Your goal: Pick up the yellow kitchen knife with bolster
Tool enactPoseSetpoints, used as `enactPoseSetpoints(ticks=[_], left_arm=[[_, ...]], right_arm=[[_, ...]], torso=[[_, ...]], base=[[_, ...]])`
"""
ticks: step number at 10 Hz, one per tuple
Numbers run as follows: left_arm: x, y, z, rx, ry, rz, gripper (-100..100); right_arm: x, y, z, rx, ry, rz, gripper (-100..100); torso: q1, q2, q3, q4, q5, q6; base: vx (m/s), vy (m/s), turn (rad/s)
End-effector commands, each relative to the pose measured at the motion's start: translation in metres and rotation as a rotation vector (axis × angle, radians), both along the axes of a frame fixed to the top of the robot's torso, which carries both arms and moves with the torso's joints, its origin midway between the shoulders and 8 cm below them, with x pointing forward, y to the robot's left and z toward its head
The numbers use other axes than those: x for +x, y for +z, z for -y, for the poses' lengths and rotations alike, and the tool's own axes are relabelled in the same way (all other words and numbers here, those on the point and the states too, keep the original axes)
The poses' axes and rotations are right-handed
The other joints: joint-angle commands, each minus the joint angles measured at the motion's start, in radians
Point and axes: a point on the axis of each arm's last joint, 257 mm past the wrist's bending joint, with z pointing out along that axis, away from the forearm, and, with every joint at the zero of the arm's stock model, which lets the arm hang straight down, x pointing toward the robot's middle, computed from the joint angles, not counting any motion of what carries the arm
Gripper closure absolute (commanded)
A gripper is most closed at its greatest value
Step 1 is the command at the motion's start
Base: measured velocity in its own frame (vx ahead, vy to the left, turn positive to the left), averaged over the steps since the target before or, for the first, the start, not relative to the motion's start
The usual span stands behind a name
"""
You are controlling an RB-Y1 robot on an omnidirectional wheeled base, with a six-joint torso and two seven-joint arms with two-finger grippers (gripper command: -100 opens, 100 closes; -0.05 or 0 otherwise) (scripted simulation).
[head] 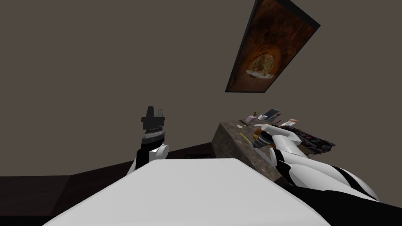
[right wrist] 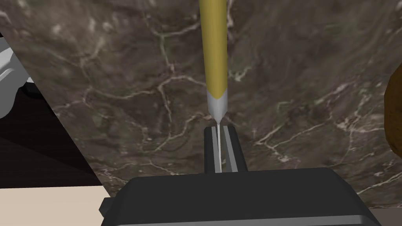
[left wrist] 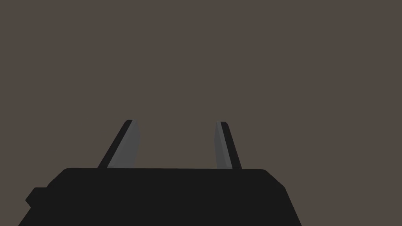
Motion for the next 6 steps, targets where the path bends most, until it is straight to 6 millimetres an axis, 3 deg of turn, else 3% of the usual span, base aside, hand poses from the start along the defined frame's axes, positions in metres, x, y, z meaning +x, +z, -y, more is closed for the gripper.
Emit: enactPoseSetpoints(ticks=[1, 5, 6], left_arm=[[0.0000, 0.0000, 0.0000, 0.000, 0.000, 0.000, 0], [0.0000, 0.0000, 0.0000, 0.000, 0.000, 0.000, 0], [0.0000, 0.0000, 0.0000, 0.000, 0.000, 0.000, 0]], right_arm=[[0.0050, 0.0055, -0.0021, -0.006, -0.018, -0.002, 100], [0.0110, 0.0128, -0.0052, -0.007, -0.036, -0.001, 100], [0.0110, 0.0132, -0.0054, -0.007, -0.039, -0.002, 0]], torso=[[0.000, 0.000, 0.000, 0.000, 0.000, 0.000], [-0.004, 0.006, 0.004, 0.001, -0.001, 0.001], [-0.003, 0.004, 0.002, 0.001, -0.001, 0.001]], base=[[-0.086, -0.049, 0.158], [-0.087, -0.049, 0.089], [-0.007, -0.004, -0.004]])
